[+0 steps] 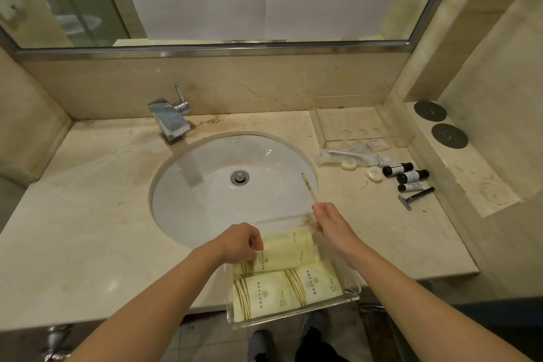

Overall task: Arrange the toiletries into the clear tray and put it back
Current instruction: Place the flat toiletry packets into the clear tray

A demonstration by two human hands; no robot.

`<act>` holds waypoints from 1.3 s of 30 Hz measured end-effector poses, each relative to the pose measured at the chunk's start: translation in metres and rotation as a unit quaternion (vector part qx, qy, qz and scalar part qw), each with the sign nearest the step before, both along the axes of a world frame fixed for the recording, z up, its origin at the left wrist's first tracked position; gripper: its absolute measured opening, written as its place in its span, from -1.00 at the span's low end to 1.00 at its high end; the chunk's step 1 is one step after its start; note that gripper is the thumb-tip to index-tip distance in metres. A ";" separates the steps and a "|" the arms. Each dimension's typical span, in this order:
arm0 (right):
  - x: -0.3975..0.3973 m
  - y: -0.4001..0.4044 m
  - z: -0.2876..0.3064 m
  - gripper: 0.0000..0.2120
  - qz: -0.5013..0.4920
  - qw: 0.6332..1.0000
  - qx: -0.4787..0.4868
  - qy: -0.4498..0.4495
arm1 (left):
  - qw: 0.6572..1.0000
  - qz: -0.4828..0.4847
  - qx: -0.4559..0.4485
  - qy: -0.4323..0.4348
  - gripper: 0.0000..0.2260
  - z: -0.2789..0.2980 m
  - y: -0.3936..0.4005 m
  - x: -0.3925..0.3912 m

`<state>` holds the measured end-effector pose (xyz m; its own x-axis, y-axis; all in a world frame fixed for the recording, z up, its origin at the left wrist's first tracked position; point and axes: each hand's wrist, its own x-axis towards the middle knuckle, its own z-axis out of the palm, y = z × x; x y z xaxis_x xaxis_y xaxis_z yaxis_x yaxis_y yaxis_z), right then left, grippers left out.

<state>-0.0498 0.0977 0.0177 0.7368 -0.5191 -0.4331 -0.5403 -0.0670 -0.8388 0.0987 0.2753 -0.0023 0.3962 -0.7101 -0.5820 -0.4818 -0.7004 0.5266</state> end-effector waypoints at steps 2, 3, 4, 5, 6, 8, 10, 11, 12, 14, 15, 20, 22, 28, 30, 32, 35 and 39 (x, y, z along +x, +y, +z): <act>0.000 0.000 -0.001 -0.73 0.006 1.000 -0.004 0.017 | 1.000 -0.013 0.000 -0.024 -0.86 -0.002 0.000 -0.002; 0.000 0.000 -0.002 -0.73 0.013 1.000 -0.013 0.025 | 0.999 -0.021 -0.004 -0.034 -0.86 -0.003 0.001 -0.003; -0.001 -0.001 -0.003 -0.72 0.030 0.998 -0.032 0.034 | 0.999 -0.028 -0.007 -0.041 -0.85 -0.004 0.001 -0.004; -0.001 -0.001 -0.005 -0.69 0.054 0.996 -0.057 0.044 | 0.998 -0.036 -0.010 -0.047 -0.85 -0.004 0.001 -0.004; -0.001 -0.002 -0.007 -0.65 0.077 0.992 -0.087 0.052 | 0.997 -0.043 -0.012 -0.055 -0.84 -0.005 0.001 -0.005; 0.000 -0.001 -0.010 -0.61 0.110 0.981 -0.147 0.069 | 0.996 -0.054 -0.011 -0.069 -0.83 -0.006 0.002 -0.005; 0.001 -0.001 -0.014 -0.63 0.130 0.970 -0.189 0.080 | 0.995 -0.064 -0.008 -0.082 -0.84 -0.006 0.004 -0.005; 0.002 -0.002 -0.016 -0.65 0.140 0.966 -0.202 0.081 | 0.994 -0.071 -0.007 -0.088 -0.85 -0.007 0.006 -0.005; 0.001 -0.002 -0.017 -0.66 0.153 0.961 -0.216 0.080 | 0.992 -0.079 -0.007 -0.094 -0.86 -0.007 0.008 -0.005; 0.001 -0.001 -0.020 -0.64 0.189 0.942 -0.264 0.083 | 0.989 -0.098 -0.015 -0.107 -0.86 -0.007 0.011 -0.006; 0.002 -0.001 -0.021 -0.61 0.206 0.929 -0.295 0.084 | 0.988 -0.105 -0.023 -0.116 -0.86 -0.006 0.012 -0.006; 0.006 0.006 -0.027 -0.54 0.233 0.890 -0.386 0.066 | 0.976 -0.053 -0.096 -0.187 -0.88 -0.001 0.024 0.002; 0.009 0.011 -0.029 -0.54 0.250 0.880 -0.399 0.056 | 0.968 -0.015 -0.121 -0.218 -0.90 0.000 0.031 0.007; 0.021 0.036 -0.034 -0.55 0.302 0.851 -0.430 0.027 | 0.961 0.038 -0.101 -0.254 -0.85 -0.002 0.041 0.007; 0.024 0.042 -0.038 -0.55 0.289 0.853 -0.435 0.014 | 0.962 0.044 -0.086 -0.255 -0.85 -0.004 0.042 0.004; 0.026 0.044 -0.038 -0.54 0.287 0.853 -0.435 0.018 | 0.963 0.044 -0.075 -0.255 -0.85 -0.006 0.042 0.002; 0.021 0.039 -0.035 -0.59 0.280 0.858 -0.431 0.028 | 0.965 0.047 -0.062 -0.252 -0.84 -0.009 0.041 0.000; 0.008 0.025 -0.034 -0.75 0.180 0.881 -0.434 0.059 | 0.965 0.063 -0.050 -0.251 -0.86 -0.012 0.039 0.001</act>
<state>-0.0418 0.1222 -0.0161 0.8974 -0.4352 -0.0730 -0.4338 -0.8400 -0.3258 0.0994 0.3143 -0.0146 0.6979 -0.6798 -0.2253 -0.6077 -0.7286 0.3160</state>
